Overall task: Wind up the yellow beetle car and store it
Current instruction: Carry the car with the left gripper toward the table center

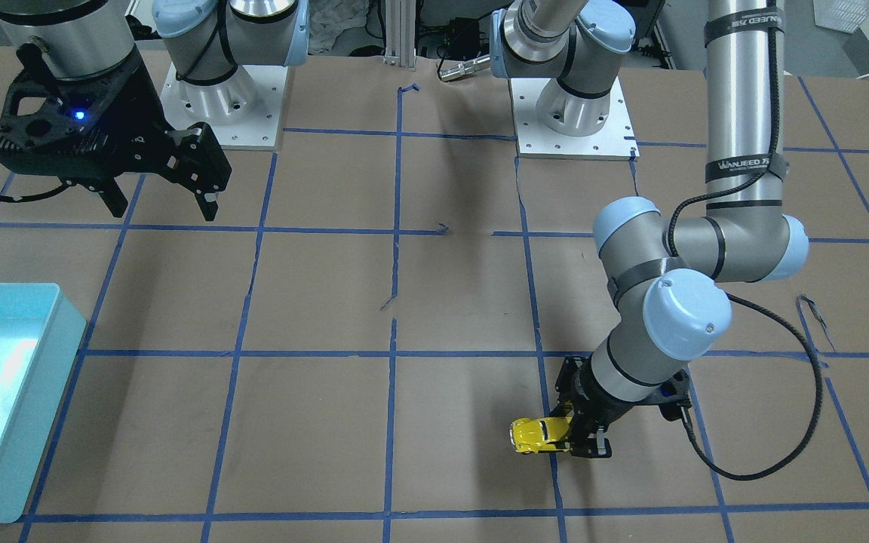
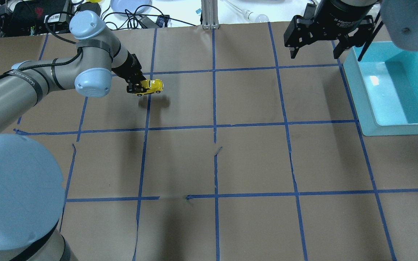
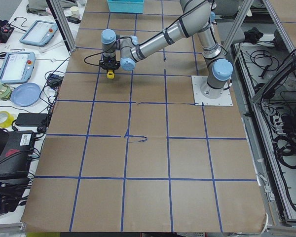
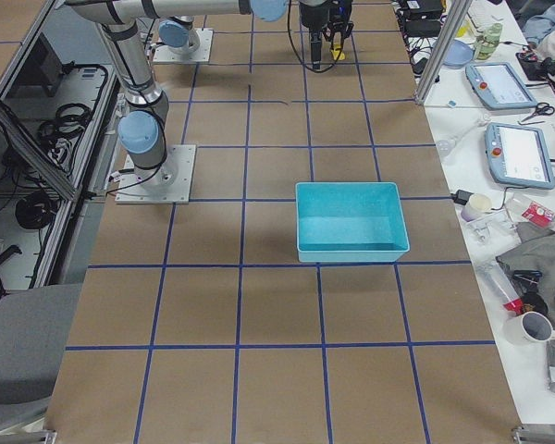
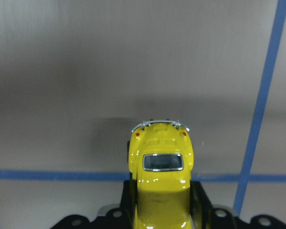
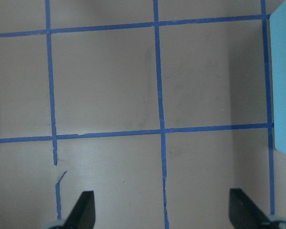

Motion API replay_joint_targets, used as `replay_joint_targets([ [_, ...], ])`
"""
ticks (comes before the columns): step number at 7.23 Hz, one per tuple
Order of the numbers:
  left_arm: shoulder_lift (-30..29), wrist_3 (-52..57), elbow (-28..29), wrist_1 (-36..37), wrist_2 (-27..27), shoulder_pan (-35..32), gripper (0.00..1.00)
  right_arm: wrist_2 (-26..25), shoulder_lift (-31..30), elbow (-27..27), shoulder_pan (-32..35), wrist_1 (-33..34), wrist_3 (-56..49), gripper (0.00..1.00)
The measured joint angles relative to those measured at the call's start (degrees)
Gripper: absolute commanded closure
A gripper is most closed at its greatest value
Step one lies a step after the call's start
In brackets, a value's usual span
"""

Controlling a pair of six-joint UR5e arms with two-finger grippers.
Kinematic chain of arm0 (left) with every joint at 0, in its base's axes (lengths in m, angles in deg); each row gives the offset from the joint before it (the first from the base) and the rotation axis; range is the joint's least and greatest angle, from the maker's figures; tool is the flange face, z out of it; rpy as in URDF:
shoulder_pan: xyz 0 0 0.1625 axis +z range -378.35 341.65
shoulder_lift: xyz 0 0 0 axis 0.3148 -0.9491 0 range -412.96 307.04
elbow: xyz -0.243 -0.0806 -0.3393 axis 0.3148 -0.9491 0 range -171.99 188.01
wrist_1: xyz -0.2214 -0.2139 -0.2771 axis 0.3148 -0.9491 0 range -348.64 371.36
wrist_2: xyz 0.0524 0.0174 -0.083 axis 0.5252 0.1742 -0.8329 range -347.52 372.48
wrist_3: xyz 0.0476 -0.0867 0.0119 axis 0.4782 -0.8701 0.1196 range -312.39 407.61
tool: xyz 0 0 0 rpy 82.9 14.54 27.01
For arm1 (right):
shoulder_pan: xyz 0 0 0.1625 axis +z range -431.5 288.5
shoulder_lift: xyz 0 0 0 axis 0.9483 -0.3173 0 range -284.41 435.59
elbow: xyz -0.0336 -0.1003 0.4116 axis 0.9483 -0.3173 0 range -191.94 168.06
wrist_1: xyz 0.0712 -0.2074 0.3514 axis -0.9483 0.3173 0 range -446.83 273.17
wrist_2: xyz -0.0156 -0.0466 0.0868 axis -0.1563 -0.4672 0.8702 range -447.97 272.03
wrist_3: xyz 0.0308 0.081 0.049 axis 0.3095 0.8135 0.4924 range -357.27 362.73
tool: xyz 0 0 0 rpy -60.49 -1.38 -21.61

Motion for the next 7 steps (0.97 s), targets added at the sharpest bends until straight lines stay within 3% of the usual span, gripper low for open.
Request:
replay_joint_targets([
  [3, -0.5, -0.1, -0.1, -2.3, -6.9, -3.6, 1.0, 0.0, 0.0, 0.0, 0.0, 0.0, 0.0, 0.0],
  [7, -1.4, 0.8, 0.7, -5.6, -4.4, -1.4, 1.0, 0.0, 0.0, 0.0, 0.0, 0.0, 0.0, 0.0],
])
